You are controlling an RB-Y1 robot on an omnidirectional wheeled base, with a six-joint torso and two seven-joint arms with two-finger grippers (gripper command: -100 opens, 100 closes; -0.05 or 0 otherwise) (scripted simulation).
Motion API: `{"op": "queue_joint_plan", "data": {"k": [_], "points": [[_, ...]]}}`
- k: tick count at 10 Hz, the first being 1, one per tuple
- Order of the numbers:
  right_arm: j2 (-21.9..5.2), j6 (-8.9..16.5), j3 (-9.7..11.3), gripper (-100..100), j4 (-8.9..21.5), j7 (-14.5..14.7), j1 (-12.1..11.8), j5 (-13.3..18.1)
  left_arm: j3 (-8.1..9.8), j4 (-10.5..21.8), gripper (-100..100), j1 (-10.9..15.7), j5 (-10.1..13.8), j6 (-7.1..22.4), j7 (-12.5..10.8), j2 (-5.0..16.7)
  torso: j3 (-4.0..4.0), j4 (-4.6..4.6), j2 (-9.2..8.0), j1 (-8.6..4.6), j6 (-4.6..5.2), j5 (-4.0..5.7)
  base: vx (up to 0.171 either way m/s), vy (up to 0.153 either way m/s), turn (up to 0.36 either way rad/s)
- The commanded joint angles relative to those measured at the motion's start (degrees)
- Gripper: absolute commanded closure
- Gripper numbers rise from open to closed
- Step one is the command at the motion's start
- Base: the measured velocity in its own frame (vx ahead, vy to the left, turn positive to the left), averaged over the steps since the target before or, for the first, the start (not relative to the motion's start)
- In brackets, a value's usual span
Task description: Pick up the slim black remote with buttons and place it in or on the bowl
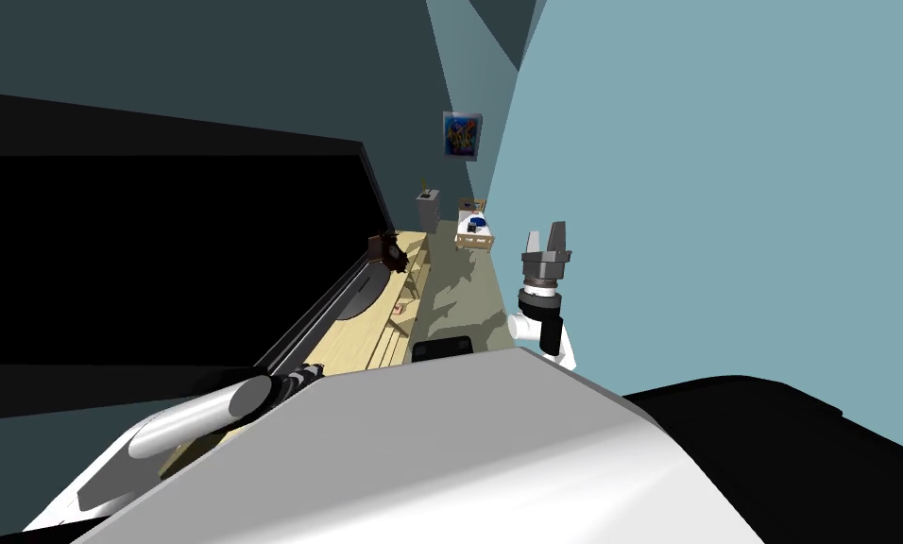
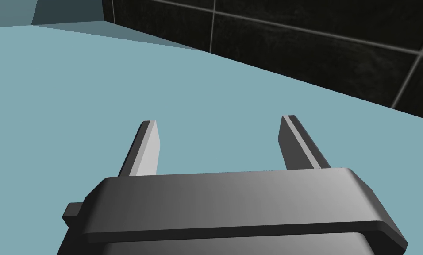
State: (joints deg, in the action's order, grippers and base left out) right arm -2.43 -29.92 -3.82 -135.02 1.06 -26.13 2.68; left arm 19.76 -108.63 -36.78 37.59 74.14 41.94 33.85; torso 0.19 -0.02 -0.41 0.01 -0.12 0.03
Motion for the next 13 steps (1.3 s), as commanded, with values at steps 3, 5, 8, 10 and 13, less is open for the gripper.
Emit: {"op": "queue_joint_plan", "data": {"k": [3,5,8,10,13], "points": [[0.0,0.0,0.0,0,0.0,0.0,0.0,0.0,2.02,-3.3,100,-3.5,2.2,4.0,0.8,0.0,-0.02,-0.02,0.03,-0.04,-0.05,-0.02,-0.056,0.02,0.123],[0.0,0.0,0.0,0,0.0,0.0,0.0,0.0,3.01,-4.5,100,-5.6,3.4,6.4,1.1,-0.4,-0.09,-0.05,0.14,-0.01,-0.07,-0.03,-0.028,0.032,0.143],[0.0,0.0,0.0,0,0.0,0.0,0.0,0.0,4.19,-5.7,100,-7.9,4.8,9.3,1.3,-0.9,-0.2,-0.08,0.35,0.04,-0.08,-0.04,0.012,0.038,0.118],[0.0,0.0,0.0,0,0.0,0.0,0.0,0.0,5.29,-6.6,100,-9.6,6.0,11.5,1.4,-1.3,-0.29,-0.11,0.49,0.01,-0.07,-0.04,0.041,0.027,0.124],[0.0,0.0,0.0,0,0.0,0.0,0.0,0.0,4.69,-6.1,-100,-8.7,5.5,11.1,1.3,-1.1,-0.28,-0.08,0.49,-0.1,-0.04,-0.03,0.006,0.001,0.012]]}}
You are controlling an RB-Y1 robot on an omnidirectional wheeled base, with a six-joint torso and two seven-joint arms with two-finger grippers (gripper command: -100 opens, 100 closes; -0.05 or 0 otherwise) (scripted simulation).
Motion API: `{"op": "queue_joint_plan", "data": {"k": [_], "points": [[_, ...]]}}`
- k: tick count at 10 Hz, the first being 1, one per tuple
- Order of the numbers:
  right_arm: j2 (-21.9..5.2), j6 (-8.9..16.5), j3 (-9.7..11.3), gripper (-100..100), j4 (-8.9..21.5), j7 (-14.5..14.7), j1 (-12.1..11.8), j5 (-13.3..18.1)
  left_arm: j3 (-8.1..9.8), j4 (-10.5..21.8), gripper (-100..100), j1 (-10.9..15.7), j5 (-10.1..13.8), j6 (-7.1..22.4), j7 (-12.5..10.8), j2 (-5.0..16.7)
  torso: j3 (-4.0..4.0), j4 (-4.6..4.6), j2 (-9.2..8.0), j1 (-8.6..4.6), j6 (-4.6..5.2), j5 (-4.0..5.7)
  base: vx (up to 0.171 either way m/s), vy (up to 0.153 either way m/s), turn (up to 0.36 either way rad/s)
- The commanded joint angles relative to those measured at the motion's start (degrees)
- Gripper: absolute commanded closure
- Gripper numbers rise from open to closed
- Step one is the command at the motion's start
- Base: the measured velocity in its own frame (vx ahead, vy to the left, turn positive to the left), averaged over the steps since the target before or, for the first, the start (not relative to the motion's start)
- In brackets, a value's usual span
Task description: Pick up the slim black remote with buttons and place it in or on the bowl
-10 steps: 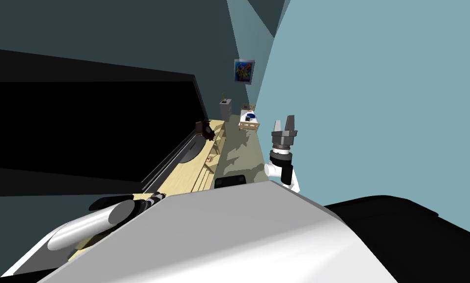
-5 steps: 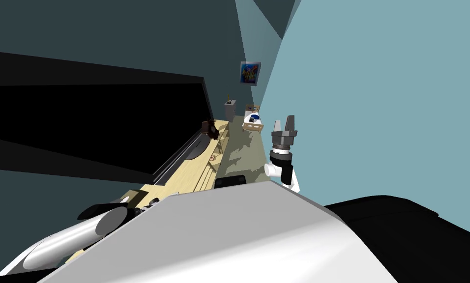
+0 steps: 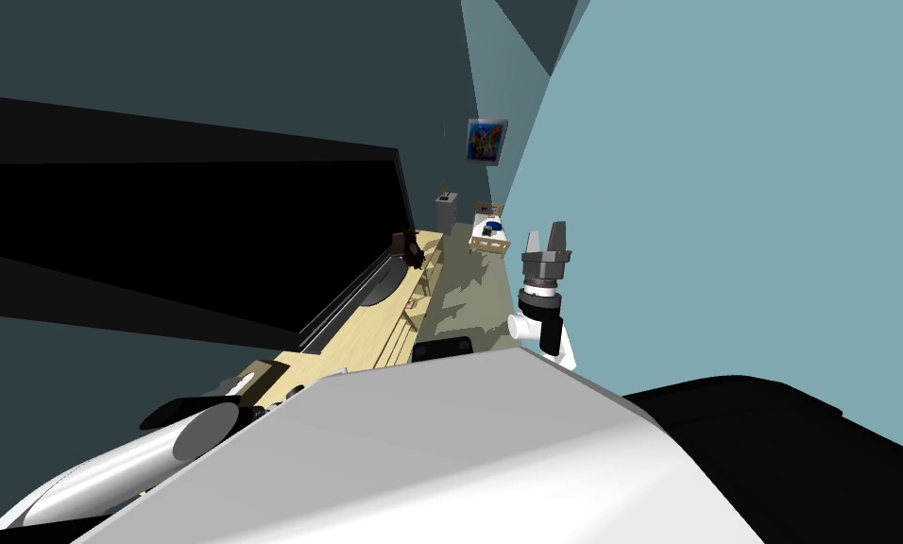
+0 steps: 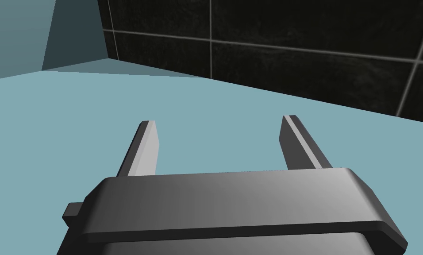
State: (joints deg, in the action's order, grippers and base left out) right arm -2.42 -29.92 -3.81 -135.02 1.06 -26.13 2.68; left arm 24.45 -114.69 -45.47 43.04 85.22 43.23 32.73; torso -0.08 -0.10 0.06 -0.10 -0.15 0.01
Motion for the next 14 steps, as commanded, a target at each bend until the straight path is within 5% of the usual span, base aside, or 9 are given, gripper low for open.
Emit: {"op": "queue_joint_plan", "data": {"k": [1,3,4,5,13,14], "points": [[0.0,0.0,0.0,0,0.0,0.0,0.0,0.0,0.0,0.0,-100,0.0,0.0,0.0,0.0,0.0,0.0,0.0,0.0,0.0,0.0,0.0,0.0,0.0,0.0],[0.0,0.0,0.0,0,0.0,0.0,0.0,0.0,0.0,0.0,-100,0.0,0.0,0.0,0.0,0.0,0.01,0.0,-0.01,0.0,0.0,0.0,0.0,0.0,0.0],[0.0,0.0,0.0,0,0.0,0.0,0.0,0.0,0.0,0.0,0,0.0,0.0,0.0,0.0,0.0,0.01,0.0,-0.01,0.0,0.0,0.0,0.0,0.0,0.0],[0.0,0.0,0.0,0,0.0,0.0,0.0,0.0,1.32,-2.0,-100,-0.8,1.2,1.5,0.0,0.4,0.01,0.0,-0.01,0.0,0.0,0.0,0.017,0.003,0.087],[0.0,0.0,0.0,0,0.0,0.0,0.0,0.0,6.58,-10.2,-100,-3.8,5.8,7.4,0.0,2.0,-0.03,-0.01,0.05,-0.08,-0.01,0.02,0.024,-0.006,0.057],[0.0,0.0,0.0,0,0.0,0.0,0.0,0.0,6.28,-9.3,-100,-3.6,5.5,6.7,0.2,1.9,-0.03,-0.01,0.05,-0.08,0.0,0.02,0.005,-0.005,0.015]]}}
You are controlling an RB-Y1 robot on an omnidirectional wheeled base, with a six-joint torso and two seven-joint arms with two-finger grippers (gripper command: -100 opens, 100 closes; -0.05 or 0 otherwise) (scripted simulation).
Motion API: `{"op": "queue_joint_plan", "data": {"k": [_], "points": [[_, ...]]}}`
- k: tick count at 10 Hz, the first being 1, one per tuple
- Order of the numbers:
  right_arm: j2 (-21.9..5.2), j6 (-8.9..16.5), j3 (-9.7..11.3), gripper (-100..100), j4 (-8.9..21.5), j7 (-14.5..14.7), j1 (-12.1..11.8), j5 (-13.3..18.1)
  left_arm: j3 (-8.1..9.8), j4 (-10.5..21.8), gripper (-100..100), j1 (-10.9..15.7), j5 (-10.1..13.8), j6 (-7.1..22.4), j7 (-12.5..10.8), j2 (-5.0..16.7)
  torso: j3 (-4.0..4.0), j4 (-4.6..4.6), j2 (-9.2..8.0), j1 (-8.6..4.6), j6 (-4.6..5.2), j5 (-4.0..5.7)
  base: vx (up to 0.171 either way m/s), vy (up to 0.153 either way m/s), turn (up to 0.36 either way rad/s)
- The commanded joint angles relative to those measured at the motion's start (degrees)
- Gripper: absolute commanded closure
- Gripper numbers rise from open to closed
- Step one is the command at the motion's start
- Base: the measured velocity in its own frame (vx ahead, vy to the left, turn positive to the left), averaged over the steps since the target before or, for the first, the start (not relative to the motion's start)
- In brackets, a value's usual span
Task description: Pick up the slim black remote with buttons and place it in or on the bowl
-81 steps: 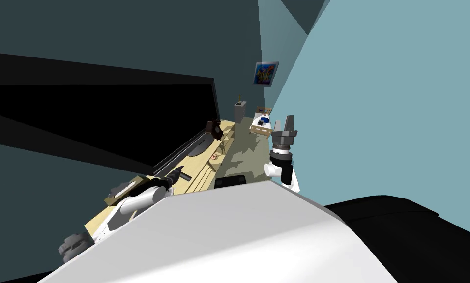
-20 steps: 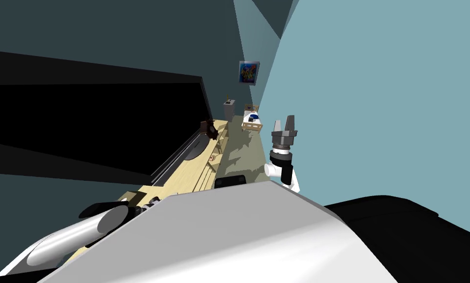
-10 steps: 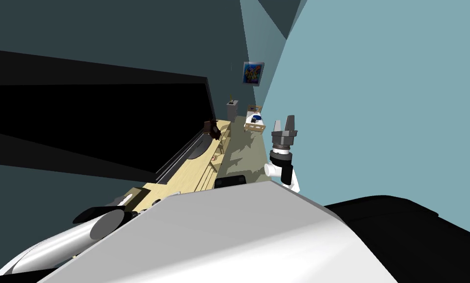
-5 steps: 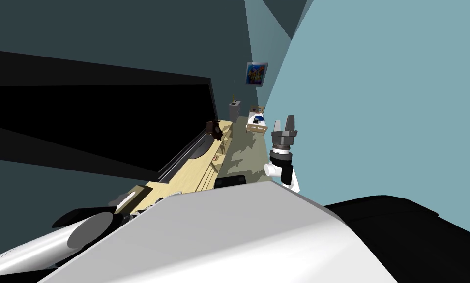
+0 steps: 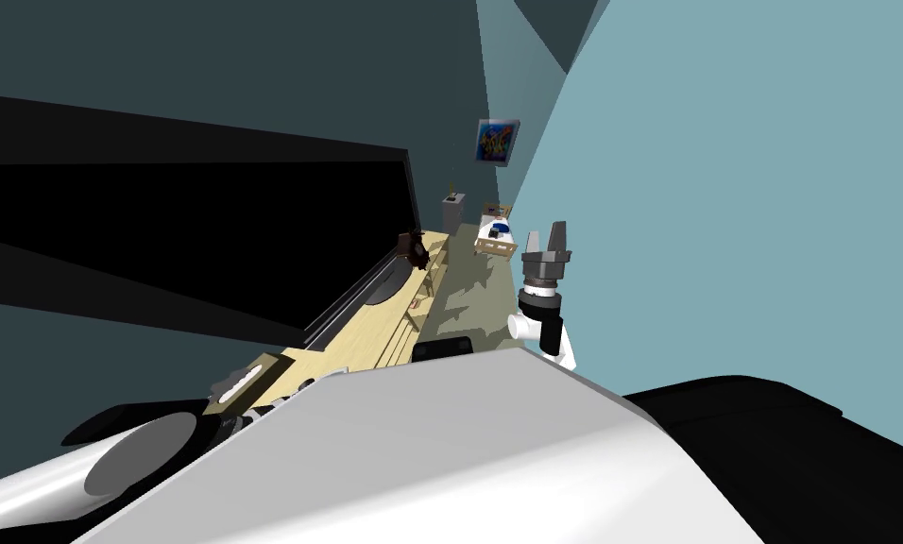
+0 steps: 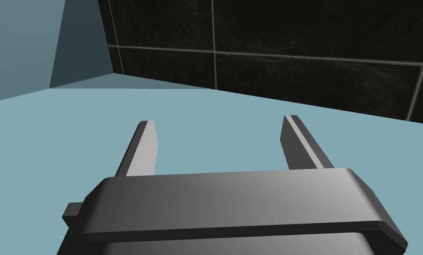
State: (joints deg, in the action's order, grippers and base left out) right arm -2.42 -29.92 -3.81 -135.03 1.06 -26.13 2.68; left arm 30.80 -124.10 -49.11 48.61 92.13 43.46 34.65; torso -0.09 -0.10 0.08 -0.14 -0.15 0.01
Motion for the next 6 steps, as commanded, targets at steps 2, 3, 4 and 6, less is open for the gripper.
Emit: {"op": "queue_joint_plan", "data": {"k": [2,3,4,6], "points": [[0.0,0.0,0.0,0,0.0,0.0,0.0,0.0,-0.01,0.0,0,0.0,0.0,0.0,0.0,0.0,0.01,0.01,-0.02,0.02,0.0,-0.01,0.0,0.0,0.0],[0.0,0.0,0.0,0,0.0,0.0,0.0,0.0,-0.01,0.0,0,0.0,0.0,0.0,0.0,0.0,0.02,0.01,-0.03,0.03,0.0,-0.01,0.0,0.0,0.0],[0.0,0.0,0.0,0,0.0,0.0,0.0,0.0,-0.01,0.0,0,0.0,0.0,0.0,0.0,0.0,0.02,0.01,-0.03,0.03,0.0,-0.01,0.0,0.0,0.0],[0.0,0.0,0.0,0,0.0,0.0,0.0,0.0,-0.01,0.0,0,0.0,0.0,0.0,0.0,0.0,0.02,0.01,-0.03,0.03,0.0,-0.01,0.0,0.0,0.0]]}}
